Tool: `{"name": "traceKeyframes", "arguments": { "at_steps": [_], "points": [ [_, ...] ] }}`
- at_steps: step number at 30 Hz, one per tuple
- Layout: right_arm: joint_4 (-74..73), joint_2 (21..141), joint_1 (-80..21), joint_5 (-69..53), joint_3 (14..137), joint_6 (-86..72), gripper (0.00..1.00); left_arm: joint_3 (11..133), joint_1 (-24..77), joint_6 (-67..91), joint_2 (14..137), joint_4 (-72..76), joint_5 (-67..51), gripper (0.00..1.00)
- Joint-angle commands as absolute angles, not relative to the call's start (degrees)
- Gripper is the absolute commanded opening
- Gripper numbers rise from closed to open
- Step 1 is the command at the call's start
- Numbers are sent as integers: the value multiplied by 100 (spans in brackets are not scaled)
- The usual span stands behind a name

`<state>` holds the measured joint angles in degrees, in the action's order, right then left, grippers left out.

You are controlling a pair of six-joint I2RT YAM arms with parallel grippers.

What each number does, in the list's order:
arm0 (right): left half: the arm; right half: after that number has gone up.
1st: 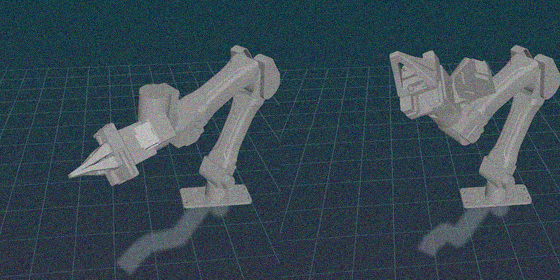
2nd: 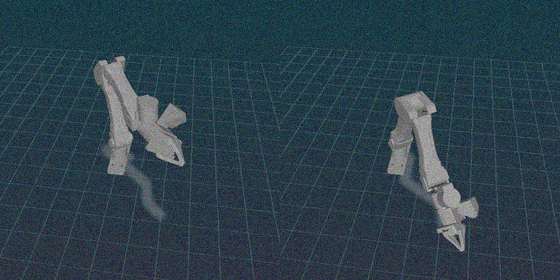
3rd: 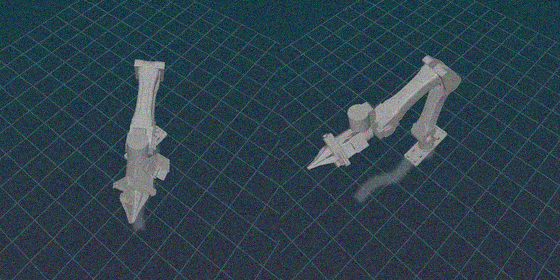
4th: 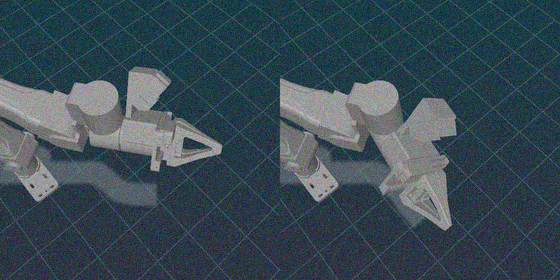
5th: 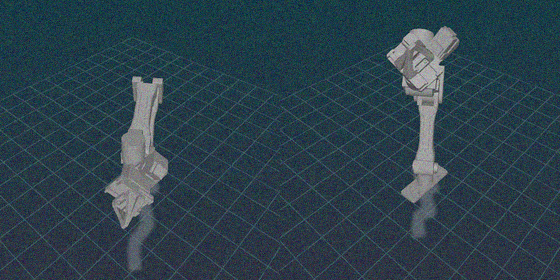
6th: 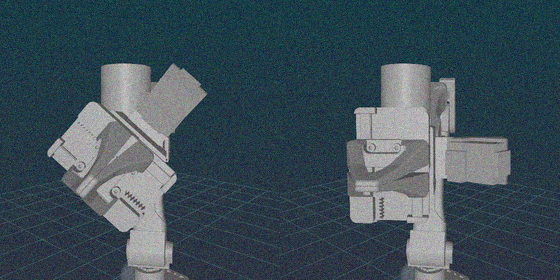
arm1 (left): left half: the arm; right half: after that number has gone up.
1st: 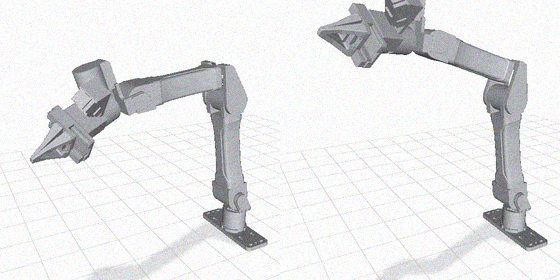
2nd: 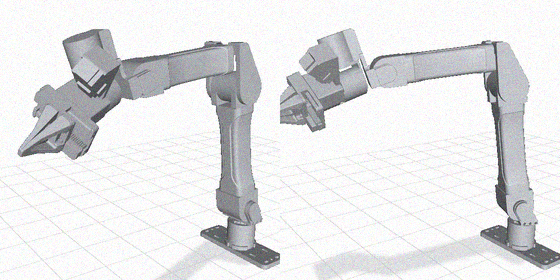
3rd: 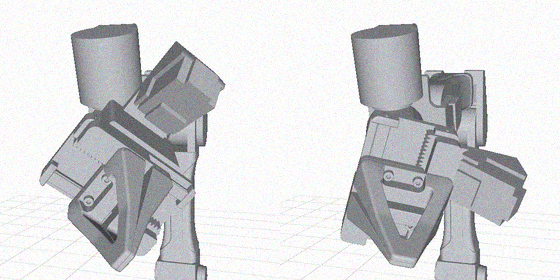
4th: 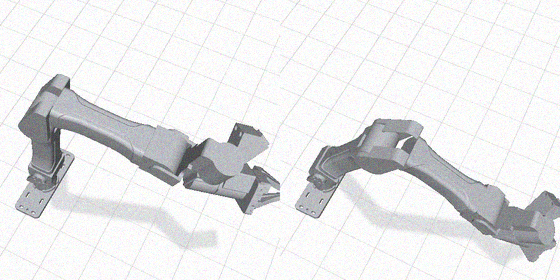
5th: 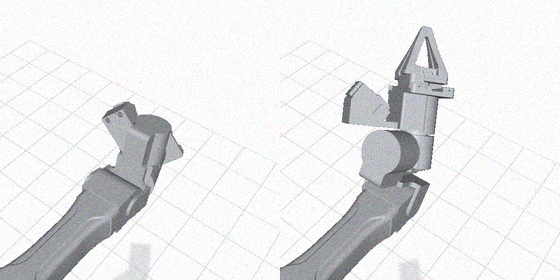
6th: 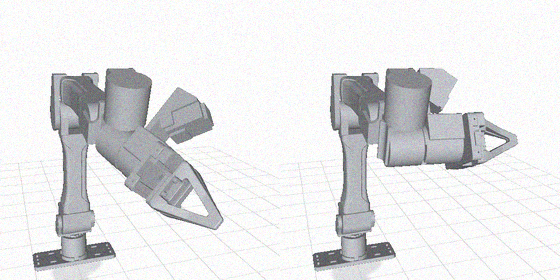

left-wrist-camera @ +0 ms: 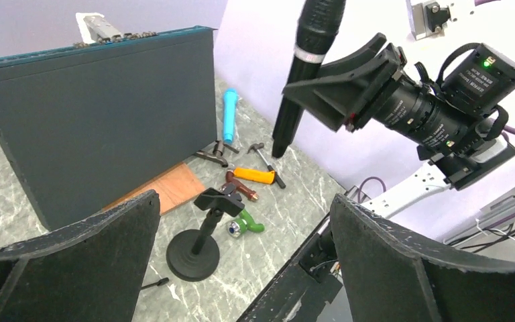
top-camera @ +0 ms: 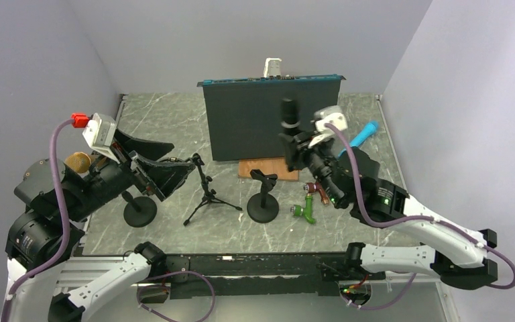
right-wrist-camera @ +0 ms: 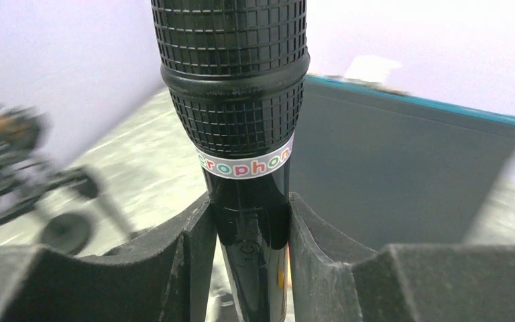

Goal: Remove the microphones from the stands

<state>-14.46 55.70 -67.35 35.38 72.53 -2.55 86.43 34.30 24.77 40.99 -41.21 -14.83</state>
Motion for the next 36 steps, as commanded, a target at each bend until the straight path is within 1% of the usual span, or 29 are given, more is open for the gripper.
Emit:
{"name": "traceKeyframes", "arguments": {
  "at_steps": [1, 2, 3, 8, 12, 15, 17, 21, 26, 30, 36],
  "points": [
    [-850, 5126, -6311, 6045, 6712, 493, 0, 8595, 3428, 2370, 4030, -4208, -1224, 99],
    [-897, 5050, -5963, 6094, 6593, 382, 0, 8585, 3424, 2369, 4034, -4232, -1196, 99],
    [-1123, 5018, -5530, 5848, 6542, 142, 0, 8556, 3425, 2390, 4034, -4229, -1176, 99],
    [-2040, 5407, -2620, 4202, 6425, -1195, 0, 8428, 3424, 2462, 4053, -4151, -1341, 99],
    [-2342, 6511, -1129, 3060, 6548, -2029, 0, 8315, 3425, 2520, 4017, -4153, -1319, 99],
    [-2572, 7417, -229, 2584, 6794, -2679, 0, 8182, 3423, 2591, 3931, -4063, -1409, 99],
    [-2487, 7882, 292, 2048, 6898, -2983, 0, 8118, 3425, 2650, 3893, -4065, -1424, 99],
    [-2436, 8650, 881, 1649, 7048, -3547, 0, 7879, 3427, 2784, 3695, -3979, -1431, 99],
    [-2300, 9225, 1023, 1980, 7129, -3924, 0, 7770, 3428, 2823, 3548, -4077, -1329, 99],
    [-2213, 9500, 1129, 2168, 7172, -3989, 0, 7771, 3428, 2794, 3520, -4171, -1328, 99],
    [-1866, 9664, 1262, 2121, 7071, -4119, 0, 7719, 3427, 2820, 3484, -4160, -1310, 99]
  ]
}}
